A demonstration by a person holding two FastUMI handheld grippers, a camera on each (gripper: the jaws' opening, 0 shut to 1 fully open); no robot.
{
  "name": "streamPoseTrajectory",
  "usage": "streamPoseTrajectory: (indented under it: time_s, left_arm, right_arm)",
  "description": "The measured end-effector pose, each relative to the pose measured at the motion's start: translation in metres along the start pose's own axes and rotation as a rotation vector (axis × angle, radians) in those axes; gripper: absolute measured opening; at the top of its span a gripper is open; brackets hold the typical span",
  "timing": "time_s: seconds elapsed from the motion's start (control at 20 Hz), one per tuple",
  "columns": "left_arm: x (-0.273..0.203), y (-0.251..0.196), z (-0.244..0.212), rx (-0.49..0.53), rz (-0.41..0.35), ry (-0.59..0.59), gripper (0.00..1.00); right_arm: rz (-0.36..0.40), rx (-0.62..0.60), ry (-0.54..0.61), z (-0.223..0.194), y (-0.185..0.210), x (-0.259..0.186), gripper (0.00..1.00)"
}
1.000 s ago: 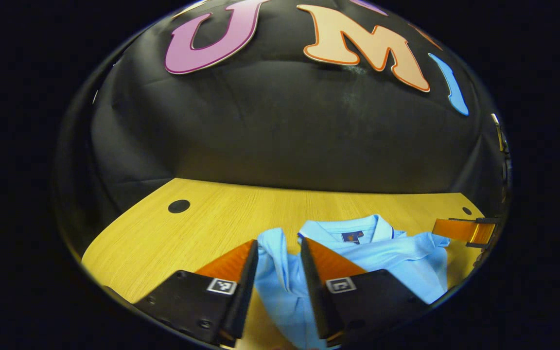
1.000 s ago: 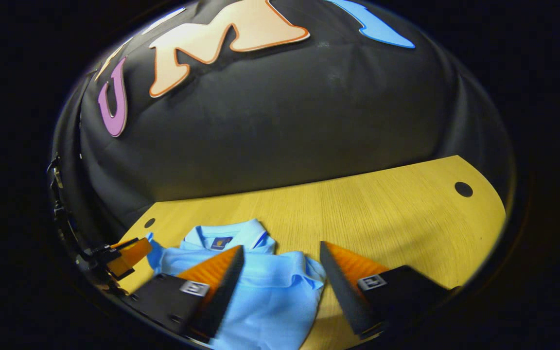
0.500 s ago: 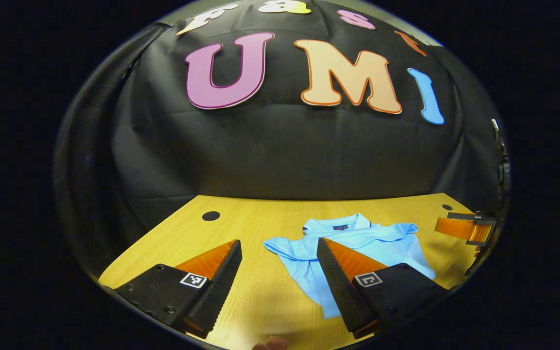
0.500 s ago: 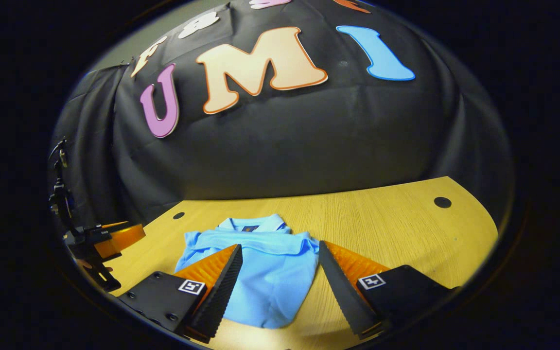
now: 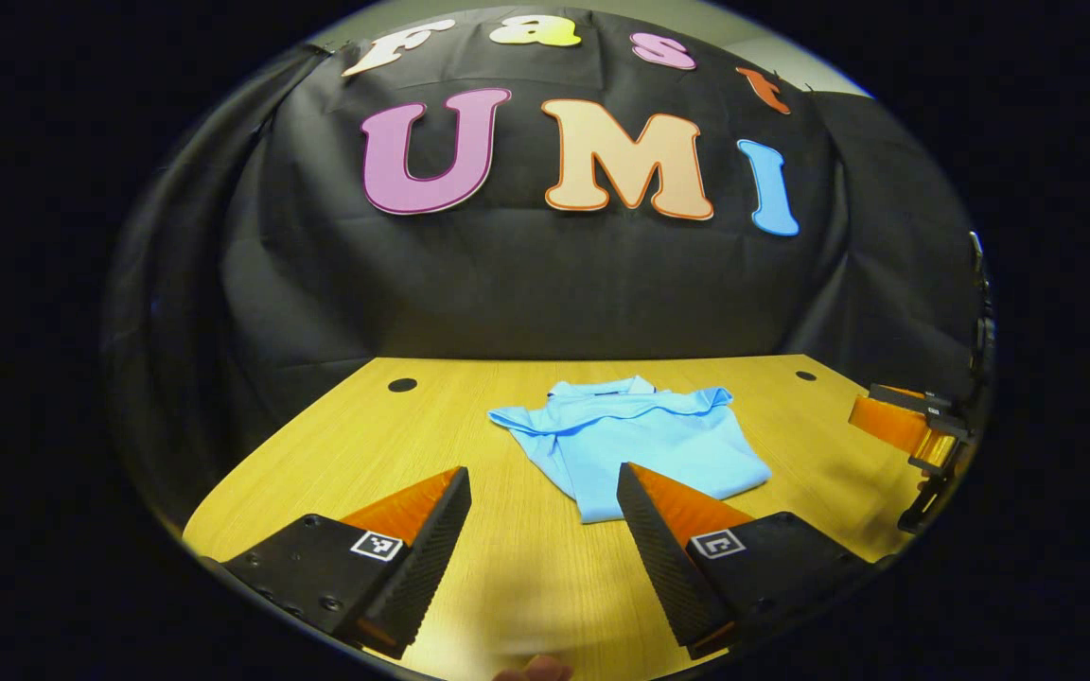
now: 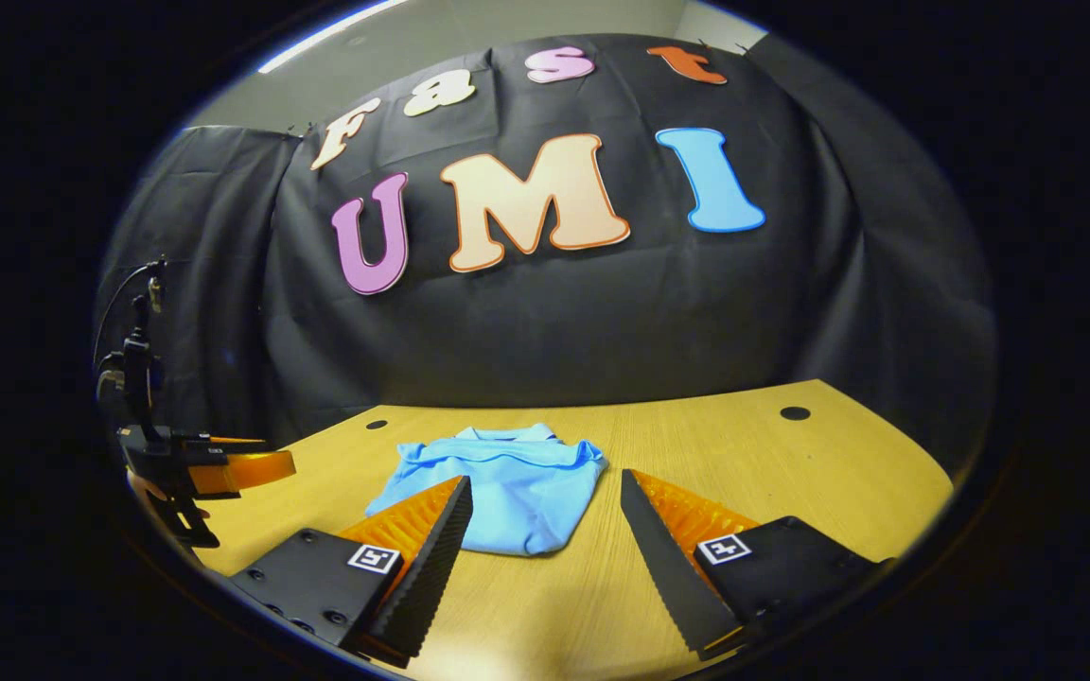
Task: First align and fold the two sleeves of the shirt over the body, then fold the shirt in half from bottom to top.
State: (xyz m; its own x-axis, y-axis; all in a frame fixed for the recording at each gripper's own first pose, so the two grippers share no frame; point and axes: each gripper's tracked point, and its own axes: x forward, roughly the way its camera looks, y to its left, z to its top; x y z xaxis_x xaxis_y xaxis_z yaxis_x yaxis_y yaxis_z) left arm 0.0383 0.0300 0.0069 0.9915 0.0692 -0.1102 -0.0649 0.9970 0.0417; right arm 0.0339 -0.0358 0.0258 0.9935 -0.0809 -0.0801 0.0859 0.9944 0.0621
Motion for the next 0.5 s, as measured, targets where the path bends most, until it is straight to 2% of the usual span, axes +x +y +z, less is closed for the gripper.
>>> streamPoseTrajectory:
  time_s: [0.15, 0.5]
  left_arm:
    - [-0.017, -0.006, -0.003, -0.012, -0.008, -0.012, 0.94]
    - [-0.039, -0.023, 0.002, 0.001, 0.004, -0.063, 0.94]
  right_arm:
    - [0.004, 0.012, -0.020, -0.001, 0.001, -0.023, 0.98]
    - [0.012, 0.024, -0.078, 0.012, -0.004, -0.047, 0.98]
